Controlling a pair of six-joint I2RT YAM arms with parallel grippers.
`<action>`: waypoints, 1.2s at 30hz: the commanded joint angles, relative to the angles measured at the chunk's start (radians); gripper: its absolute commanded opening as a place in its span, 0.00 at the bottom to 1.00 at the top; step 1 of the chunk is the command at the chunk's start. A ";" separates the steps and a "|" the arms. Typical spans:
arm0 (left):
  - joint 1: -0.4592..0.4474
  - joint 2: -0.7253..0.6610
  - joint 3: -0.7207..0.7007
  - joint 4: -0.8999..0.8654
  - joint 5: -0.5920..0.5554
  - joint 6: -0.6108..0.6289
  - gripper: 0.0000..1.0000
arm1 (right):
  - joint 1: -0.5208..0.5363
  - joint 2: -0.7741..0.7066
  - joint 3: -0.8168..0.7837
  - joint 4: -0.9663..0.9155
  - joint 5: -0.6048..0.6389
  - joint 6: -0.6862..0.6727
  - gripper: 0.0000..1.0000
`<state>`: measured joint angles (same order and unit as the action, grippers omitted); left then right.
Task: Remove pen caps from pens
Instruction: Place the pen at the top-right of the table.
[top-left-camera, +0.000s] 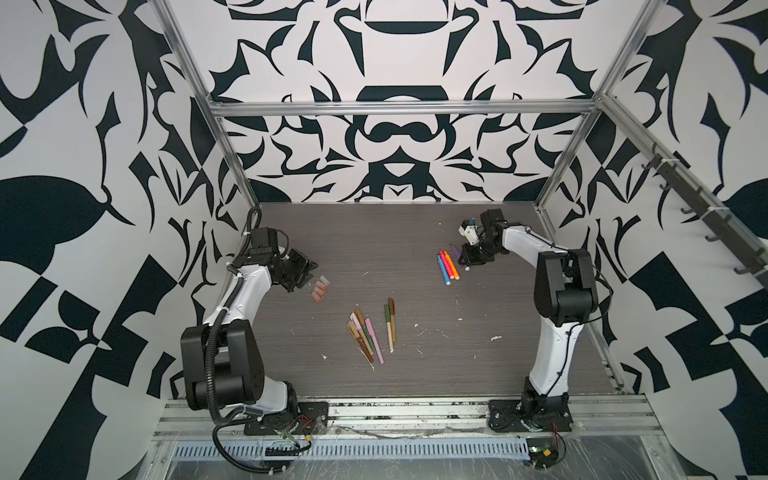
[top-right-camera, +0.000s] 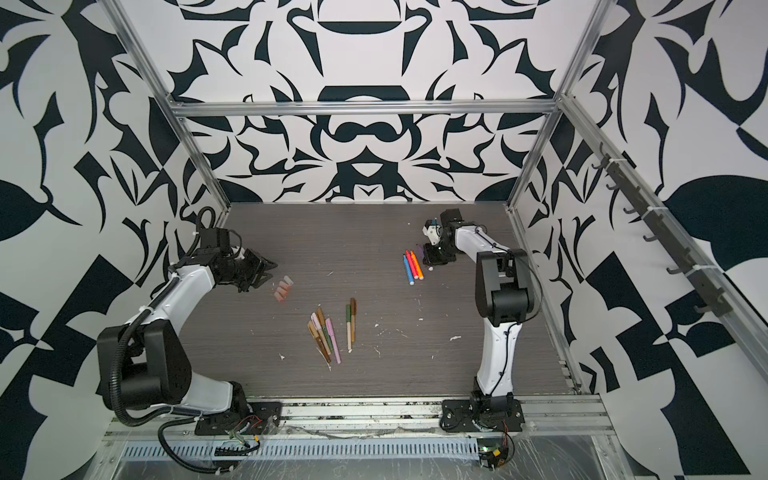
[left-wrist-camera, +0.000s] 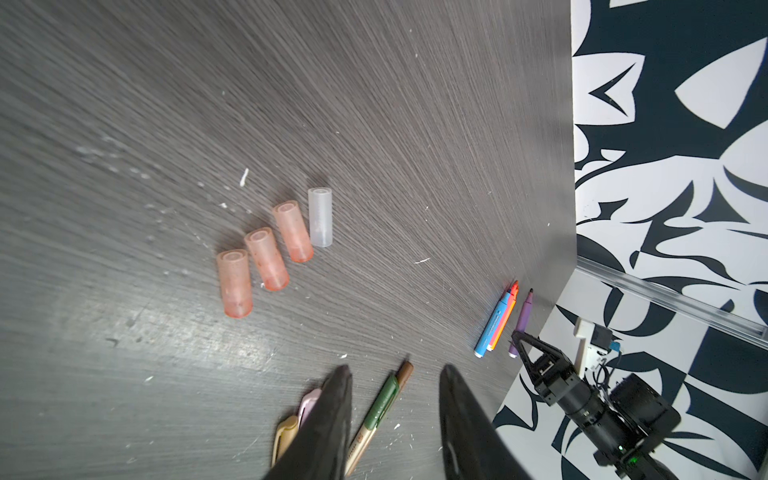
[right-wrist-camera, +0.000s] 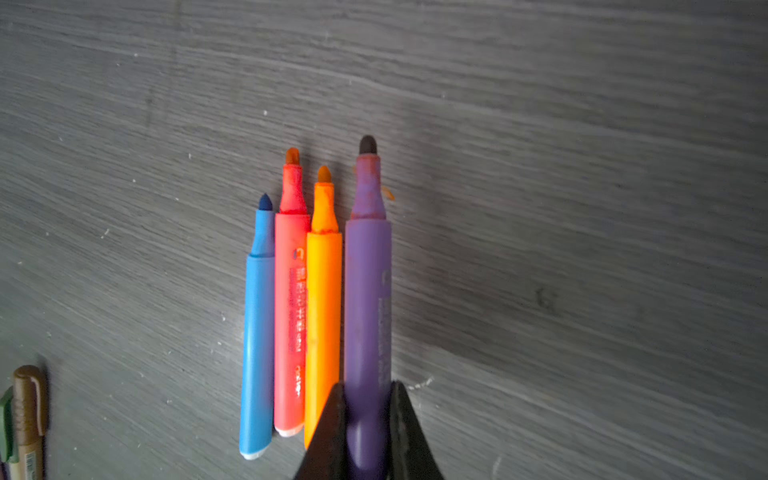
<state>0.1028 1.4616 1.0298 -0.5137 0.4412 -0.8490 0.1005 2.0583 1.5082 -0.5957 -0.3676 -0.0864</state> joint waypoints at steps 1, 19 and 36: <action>0.006 -0.005 0.015 -0.024 0.018 0.001 0.38 | 0.002 -0.014 0.026 -0.034 -0.029 0.002 0.00; 0.006 0.023 0.032 -0.014 0.045 0.004 0.38 | -0.019 -0.045 -0.039 0.046 -0.125 0.098 0.32; 0.006 0.010 0.026 -0.017 0.053 0.000 0.38 | -0.035 -0.136 -0.088 0.127 -0.123 0.146 0.33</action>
<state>0.1047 1.4769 1.0363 -0.5133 0.4793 -0.8486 0.0711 2.0262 1.4284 -0.5179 -0.4824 0.0315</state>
